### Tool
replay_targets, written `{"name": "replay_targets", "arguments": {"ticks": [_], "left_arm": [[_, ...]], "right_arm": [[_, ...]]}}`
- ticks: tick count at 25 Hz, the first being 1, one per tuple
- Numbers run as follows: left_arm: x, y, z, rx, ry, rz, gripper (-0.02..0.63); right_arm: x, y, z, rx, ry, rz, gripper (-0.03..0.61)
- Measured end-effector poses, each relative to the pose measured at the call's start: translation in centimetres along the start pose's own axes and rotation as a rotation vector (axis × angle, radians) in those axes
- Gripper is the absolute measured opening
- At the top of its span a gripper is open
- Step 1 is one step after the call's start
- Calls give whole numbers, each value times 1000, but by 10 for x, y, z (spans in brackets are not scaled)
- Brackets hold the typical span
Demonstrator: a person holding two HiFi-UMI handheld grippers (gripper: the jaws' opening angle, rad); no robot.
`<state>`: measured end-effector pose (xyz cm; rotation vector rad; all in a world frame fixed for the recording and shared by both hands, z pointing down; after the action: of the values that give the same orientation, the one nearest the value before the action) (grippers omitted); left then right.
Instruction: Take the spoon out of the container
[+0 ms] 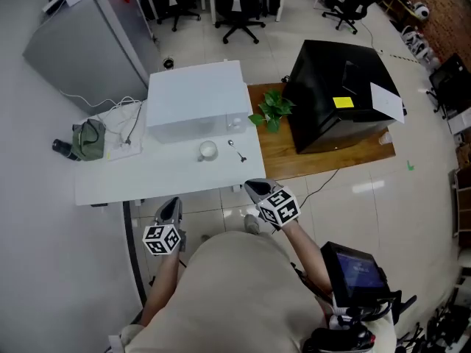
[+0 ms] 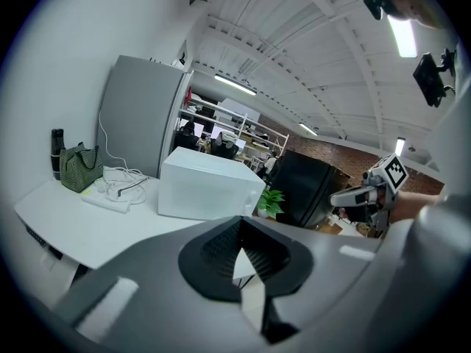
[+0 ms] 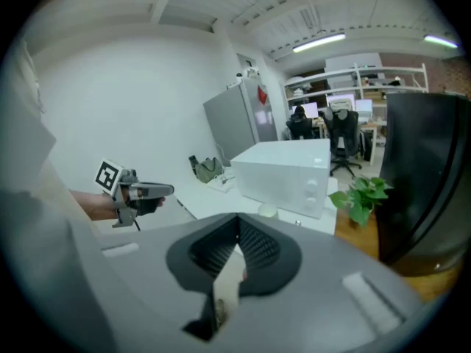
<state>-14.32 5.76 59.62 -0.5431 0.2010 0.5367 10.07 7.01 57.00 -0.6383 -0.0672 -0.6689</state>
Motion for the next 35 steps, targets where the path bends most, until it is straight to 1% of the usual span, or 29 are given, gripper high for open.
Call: {"name": "replay_targets", "arguments": {"ticks": [4, 10, 15, 19, 26, 35], "left_arm": [[-1, 0, -2, -8, -11, 16, 3], [1, -3, 2, -15, -17, 29, 3], [2, -5, 1, -18, -24, 36, 3], [1, -3, 0, -14, -19, 28, 3], [2, -4, 10, -30, -15, 31, 3], [4, -5, 26, -59, 2, 16, 2]], "right_arm": [[-3, -6, -6, -23, 46, 17, 2], [-5, -6, -12, -26, 64, 25, 2], [-6, -5, -16, -1, 46, 26, 2], [-5, -7, -12, -5, 39, 23, 2], [-1, -9, -3, -2, -5, 17, 2], [7, -6, 23, -16, -20, 32, 2]]}}
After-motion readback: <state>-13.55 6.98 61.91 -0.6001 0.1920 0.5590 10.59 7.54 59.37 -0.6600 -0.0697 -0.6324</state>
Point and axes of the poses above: the fingertips, and each gripper's own axes: y backward along the fingers, x to its right, z out of its underside, the point moved 1 cm from there along y, backward along the fingers, and after that the axes turned 2 degrees about -z, right-handed, at the moved point
